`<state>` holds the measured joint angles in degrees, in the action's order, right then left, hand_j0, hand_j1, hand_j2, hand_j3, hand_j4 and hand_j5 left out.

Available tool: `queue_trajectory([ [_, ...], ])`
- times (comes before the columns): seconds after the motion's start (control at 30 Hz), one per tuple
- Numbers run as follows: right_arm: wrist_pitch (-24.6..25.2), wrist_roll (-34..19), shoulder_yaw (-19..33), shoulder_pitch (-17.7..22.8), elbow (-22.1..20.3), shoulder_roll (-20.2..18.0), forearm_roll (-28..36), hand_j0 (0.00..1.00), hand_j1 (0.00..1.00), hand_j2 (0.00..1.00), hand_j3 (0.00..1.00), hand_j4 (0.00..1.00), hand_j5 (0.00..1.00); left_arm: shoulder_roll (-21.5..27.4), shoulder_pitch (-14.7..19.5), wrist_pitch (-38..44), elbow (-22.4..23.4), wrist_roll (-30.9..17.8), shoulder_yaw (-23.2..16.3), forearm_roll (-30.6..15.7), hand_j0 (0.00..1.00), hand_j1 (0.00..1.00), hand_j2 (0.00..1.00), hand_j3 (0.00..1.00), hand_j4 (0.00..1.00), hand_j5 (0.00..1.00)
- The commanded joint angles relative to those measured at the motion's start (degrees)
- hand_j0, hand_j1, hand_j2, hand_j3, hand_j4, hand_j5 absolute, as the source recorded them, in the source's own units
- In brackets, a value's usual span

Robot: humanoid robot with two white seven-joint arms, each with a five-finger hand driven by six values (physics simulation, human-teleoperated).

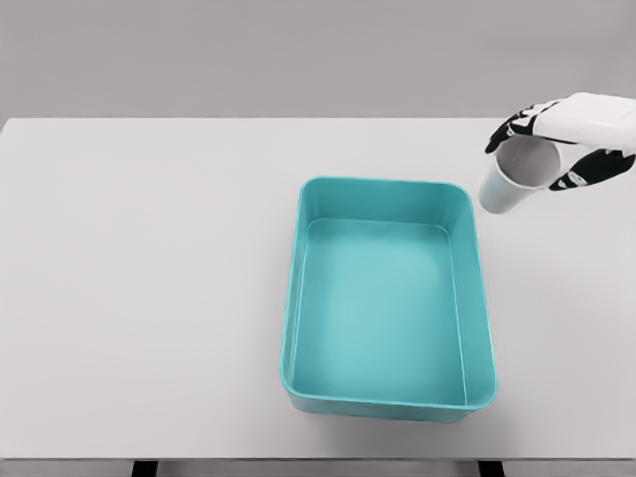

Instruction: Put the paper cup into the basket with your right arm

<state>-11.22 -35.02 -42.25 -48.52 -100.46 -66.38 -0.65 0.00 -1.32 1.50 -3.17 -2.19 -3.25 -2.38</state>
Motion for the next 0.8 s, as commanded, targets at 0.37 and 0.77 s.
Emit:
queue_trajectory([
  [0.37,-1.5,0.0,0.0,-0.2,0.0,2.3,1.4,0.76,0.76,0.76,0.76,0.76,0.76,0.0,0.1,0.0,0.0,0.0,0.0,0.0,1.0,1.0,1.0,1.0,1.0,1.0],
  [0.77,-1.5,0.0,-0.1,-0.4,0.0,5.7,1.4,0.76,0.76,0.76,0.76,0.76,0.76,0.0,0.0,0.0,0.0,0.0,0.0,0.0,1.0,1.0,1.0,1.0,1.0,1.0],
])
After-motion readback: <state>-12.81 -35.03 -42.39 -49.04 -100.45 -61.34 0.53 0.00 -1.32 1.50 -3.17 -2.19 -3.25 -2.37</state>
